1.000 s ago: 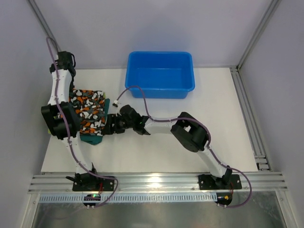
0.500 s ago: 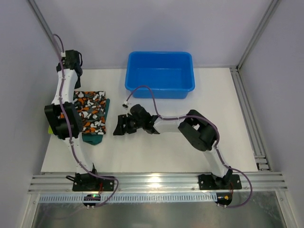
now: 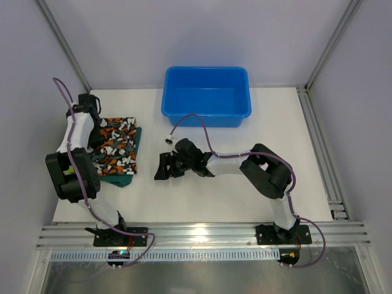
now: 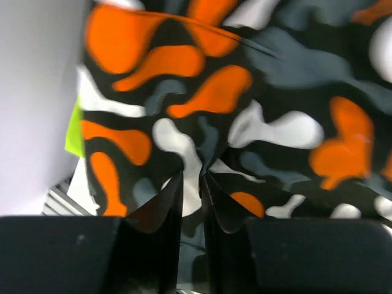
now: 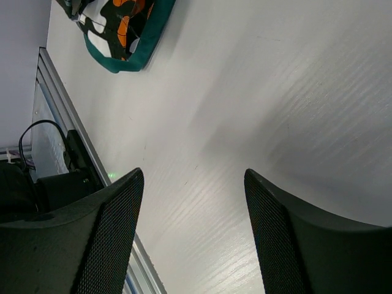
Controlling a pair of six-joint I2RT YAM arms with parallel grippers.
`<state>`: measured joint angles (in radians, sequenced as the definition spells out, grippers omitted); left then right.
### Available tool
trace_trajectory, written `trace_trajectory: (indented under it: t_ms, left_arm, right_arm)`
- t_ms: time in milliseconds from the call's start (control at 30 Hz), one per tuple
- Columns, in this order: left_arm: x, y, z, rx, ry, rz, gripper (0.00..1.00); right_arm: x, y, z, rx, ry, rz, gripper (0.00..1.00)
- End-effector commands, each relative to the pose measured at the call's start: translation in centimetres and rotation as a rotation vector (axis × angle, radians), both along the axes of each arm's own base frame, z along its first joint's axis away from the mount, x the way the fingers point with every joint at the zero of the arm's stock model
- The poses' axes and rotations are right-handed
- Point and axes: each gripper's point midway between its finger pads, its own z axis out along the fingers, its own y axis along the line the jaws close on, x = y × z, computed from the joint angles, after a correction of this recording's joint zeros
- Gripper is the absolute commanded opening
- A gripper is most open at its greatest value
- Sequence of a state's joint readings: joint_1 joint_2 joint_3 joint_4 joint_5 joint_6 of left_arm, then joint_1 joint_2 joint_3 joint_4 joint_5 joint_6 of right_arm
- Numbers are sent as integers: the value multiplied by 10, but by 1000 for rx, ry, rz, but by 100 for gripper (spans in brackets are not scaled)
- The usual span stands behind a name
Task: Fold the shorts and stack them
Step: Smooth out the shorts at the corner of the board.
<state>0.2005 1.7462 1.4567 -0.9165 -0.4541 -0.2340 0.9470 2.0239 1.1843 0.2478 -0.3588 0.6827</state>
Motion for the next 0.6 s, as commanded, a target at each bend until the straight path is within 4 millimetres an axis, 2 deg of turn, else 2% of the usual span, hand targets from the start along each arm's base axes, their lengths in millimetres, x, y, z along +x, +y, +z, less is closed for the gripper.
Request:
trace_trajectory:
  t_ms: [0, 133, 200, 300, 400, 467, 533, 567]
  left_arm:
    - [-16, 23, 19, -8, -110, 117, 17]
    - [-33, 42, 12, 54, -77, 177, 14]
    - [-29, 44, 9, 45, -91, 184, 15]
    - [-10, 43, 4, 5, -111, 149, 17]
    - [3, 31, 1, -73, -129, 93, 20]
    - [10, 13, 8, -162, -167, 43, 24]
    - [15, 3, 19, -190, -195, 7, 30]
    - [14, -8, 28, -201, -197, -17, 32]
  right_arm:
    - [3, 7, 37, 83, -73, 11, 70]
    - [1, 9, 40, 95, -72, 27, 71]
    - [-2, 9, 42, 101, -70, 42, 70]
    - [-4, 6, 43, 97, -75, 44, 70]
    - [-5, 1, 45, 86, -88, 46, 70]
    - [-5, -2, 47, 79, -98, 42, 70]
    - [-6, -4, 46, 71, -95, 39, 70]
    - [-5, -4, 48, 73, -99, 38, 70]
